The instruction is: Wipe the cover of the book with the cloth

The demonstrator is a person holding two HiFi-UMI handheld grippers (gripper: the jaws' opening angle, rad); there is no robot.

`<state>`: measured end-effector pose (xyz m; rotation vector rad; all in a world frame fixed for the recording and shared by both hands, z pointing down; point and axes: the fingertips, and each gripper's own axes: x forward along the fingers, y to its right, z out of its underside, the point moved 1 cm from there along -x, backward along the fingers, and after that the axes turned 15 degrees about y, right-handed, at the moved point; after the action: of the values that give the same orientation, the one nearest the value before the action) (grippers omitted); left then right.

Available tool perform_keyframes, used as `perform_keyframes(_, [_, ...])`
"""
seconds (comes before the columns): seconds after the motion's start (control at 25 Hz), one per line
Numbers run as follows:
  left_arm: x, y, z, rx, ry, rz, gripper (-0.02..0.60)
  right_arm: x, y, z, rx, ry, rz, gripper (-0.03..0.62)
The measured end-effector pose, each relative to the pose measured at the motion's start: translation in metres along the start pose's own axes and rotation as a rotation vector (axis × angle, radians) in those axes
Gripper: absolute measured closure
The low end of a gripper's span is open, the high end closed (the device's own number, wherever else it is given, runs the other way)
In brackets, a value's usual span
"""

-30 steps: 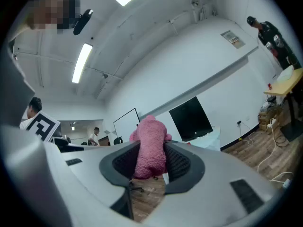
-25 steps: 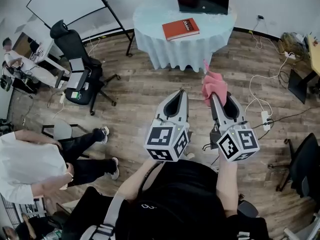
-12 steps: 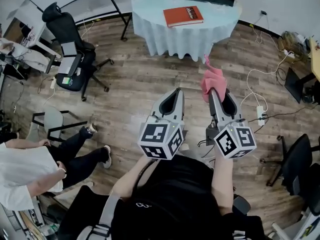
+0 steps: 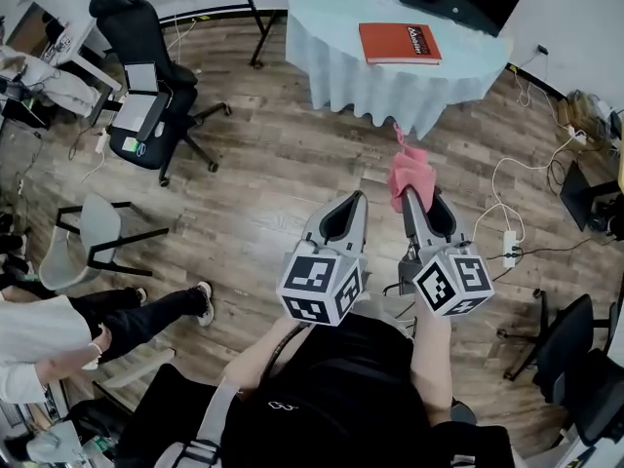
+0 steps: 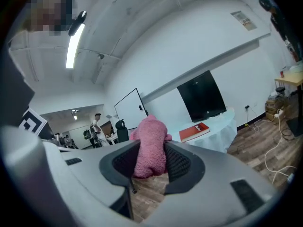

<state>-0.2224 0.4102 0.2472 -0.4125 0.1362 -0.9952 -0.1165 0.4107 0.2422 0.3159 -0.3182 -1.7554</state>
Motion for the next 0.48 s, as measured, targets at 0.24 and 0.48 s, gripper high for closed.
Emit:
perform_keyframes(0.24, [0.02,-0.059,-0.024,-0.059,0.034,-0.04,0.571,0.065,-0.023,0.01,-0.041,-0.056,-0.044,0.442])
perform_keyframes(0.48, [0.019,-0.126,-0.045,-0.164,0.093,-0.165,0.571,0.139,-0.068,0.01,-0.084,-0.108,-0.194,0.442])
